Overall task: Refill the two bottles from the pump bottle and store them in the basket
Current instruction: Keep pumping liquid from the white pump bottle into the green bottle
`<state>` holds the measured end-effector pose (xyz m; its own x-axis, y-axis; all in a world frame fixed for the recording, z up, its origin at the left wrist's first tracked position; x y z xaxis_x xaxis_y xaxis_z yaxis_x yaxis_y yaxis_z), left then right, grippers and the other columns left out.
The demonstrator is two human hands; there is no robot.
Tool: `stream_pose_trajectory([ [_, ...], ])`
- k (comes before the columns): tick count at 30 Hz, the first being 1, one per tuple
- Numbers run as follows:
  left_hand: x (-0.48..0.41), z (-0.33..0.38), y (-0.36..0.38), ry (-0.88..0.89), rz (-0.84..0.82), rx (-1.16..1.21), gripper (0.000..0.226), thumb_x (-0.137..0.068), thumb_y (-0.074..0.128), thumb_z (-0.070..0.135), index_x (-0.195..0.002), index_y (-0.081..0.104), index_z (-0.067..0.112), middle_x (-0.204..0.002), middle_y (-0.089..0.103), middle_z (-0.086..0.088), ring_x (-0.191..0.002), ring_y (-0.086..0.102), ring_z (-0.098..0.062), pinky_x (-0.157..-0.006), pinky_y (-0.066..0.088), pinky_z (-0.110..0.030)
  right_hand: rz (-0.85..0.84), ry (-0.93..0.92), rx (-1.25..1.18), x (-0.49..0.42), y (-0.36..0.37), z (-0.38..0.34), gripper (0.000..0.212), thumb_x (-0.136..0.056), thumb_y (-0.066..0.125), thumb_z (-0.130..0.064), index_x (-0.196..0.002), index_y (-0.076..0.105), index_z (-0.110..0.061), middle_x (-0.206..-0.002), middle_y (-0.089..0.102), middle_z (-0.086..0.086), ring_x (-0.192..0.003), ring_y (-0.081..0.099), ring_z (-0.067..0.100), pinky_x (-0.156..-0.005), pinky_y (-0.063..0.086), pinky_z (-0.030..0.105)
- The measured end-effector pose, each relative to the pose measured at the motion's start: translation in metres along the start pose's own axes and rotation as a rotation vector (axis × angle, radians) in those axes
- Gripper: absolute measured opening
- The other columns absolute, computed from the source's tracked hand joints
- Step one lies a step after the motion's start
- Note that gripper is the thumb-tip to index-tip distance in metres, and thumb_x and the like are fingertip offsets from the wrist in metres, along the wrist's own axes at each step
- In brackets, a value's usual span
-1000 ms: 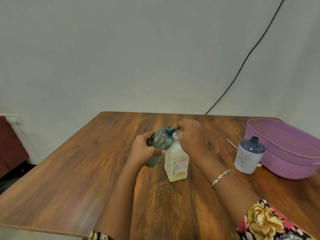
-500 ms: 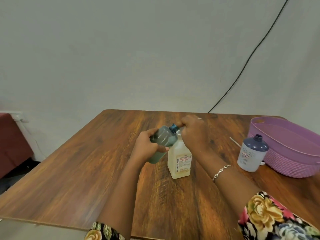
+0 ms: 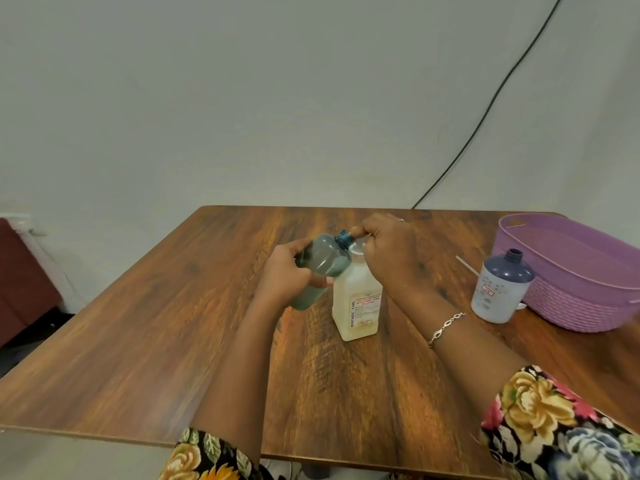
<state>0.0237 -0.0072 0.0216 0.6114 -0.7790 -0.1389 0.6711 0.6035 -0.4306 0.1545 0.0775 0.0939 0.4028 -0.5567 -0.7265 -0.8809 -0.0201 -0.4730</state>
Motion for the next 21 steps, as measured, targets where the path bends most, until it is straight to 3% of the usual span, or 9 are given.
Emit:
stream_pose_trajectory([
  [3,0.001,0.005,-0.002,0.016,-0.009,0.022,0.072,-0.065,0.080,0.006,-0.131,0.051,0.011,-0.111,0.056,0.001,-0.102,0.053,-0.020,-0.083,0.043,-0.033,-0.117,0.055,0.047,-0.010,0.000,-0.002,0.030,-0.076,0.045,0.007,-0.081,0.073,-0.003,-0.083,0.070,0.011,-0.070,0.058,0.022,-0.065,0.048,0.032],
  [6,-0.001,0.008,-0.004,0.037,-0.008,-0.010,0.074,-0.066,0.080,0.007,-0.133,0.050,0.012,-0.116,0.056,-0.002,-0.101,0.050,-0.018,-0.081,0.042,-0.032,-0.276,0.109,0.157,-0.020,0.007,-0.001,0.033,-0.080,0.045,0.007,-0.090,0.073,-0.007,-0.090,0.068,0.009,-0.075,0.060,0.023,-0.066,0.051,0.031],
  [10,-0.001,0.002,-0.002,0.013,-0.014,-0.025,0.075,-0.065,0.080,0.006,-0.133,0.049,0.010,-0.121,0.056,-0.006,-0.104,0.051,-0.021,-0.086,0.043,-0.034,-0.297,0.078,0.240,-0.011,0.013,-0.002,0.024,-0.078,0.052,0.004,-0.086,0.072,-0.006,-0.089,0.067,0.008,-0.076,0.055,0.021,-0.060,0.042,0.029],
  [21,0.001,0.012,-0.004,0.036,0.000,0.008,0.071,-0.065,0.079,0.005,-0.130,0.052,0.012,-0.113,0.058,-0.001,-0.098,0.051,-0.018,-0.079,0.041,-0.032,-0.461,0.178,0.173,-0.024,0.006,0.002,0.037,-0.083,0.044,0.007,-0.100,0.072,-0.013,-0.110,0.067,0.006,-0.096,0.060,0.020,-0.087,0.050,0.030],
])
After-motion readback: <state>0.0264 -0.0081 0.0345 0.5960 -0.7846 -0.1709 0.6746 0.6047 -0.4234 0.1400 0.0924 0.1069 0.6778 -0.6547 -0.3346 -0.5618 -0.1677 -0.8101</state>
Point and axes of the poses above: each hand's wrist, its own x-axis away from the middle knuckle, its own y-axis out of the palm, z = x × y, the point moved 10 cm from there along -x, towards the middle knuckle
